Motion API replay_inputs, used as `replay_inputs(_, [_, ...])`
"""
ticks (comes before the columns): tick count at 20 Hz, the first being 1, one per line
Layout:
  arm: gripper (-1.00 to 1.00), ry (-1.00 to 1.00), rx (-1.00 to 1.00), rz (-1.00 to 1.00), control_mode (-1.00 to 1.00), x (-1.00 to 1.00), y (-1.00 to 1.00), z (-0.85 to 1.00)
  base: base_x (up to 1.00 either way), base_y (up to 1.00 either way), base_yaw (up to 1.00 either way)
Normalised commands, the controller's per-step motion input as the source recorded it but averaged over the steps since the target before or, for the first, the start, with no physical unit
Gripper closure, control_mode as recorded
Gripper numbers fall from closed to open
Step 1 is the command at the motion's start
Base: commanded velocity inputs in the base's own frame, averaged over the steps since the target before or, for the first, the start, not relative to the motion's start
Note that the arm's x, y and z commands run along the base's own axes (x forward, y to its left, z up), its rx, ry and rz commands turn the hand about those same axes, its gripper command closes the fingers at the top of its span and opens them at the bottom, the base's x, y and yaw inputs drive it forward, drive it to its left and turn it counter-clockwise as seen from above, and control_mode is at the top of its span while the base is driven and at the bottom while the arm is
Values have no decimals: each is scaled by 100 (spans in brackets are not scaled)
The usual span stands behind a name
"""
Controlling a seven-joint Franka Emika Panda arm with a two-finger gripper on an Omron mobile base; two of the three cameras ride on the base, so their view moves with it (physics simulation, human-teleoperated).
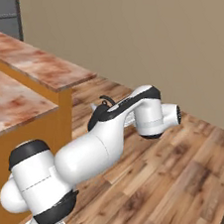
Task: The kettle is done boiling. Turn off the stove, then wait for 300 timesteps before moving the kettle to the dining table.
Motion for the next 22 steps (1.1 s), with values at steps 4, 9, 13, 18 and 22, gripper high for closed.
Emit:
replay_inputs(4, [100, 0, 0, 0, 100, 0, 0, 0, 35, -50, 32])
replay_inputs(9, [100, 0, 0, 0, 100, 0, 0, 0, 29, -61, 31])
replay_inputs(13, [100, 0, 0, 0, 100, 0, 0, 0, 26, -69, 28])
replay_inputs(18, [100, 0, 0, 0, 100, 0, 0, 0, 22, -73, 26])
replay_inputs(22, [100, 0, 0, 0, 100, 0, 0, 0, 26, -73, 25])
